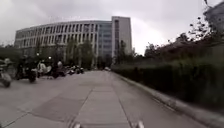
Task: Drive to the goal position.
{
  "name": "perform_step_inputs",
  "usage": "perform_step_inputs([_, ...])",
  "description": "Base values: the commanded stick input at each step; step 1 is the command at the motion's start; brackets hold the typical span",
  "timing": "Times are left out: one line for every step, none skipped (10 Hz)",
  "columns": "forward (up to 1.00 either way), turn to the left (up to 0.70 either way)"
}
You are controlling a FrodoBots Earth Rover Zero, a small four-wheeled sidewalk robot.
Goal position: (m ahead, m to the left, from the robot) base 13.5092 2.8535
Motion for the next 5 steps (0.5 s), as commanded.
perform_step_inputs([0.70,-0.14])
perform_step_inputs([0.70,-0.14])
perform_step_inputs([0.70,-0.14])
perform_step_inputs([0.70,-0.14])
perform_step_inputs([0.70,-0.14])
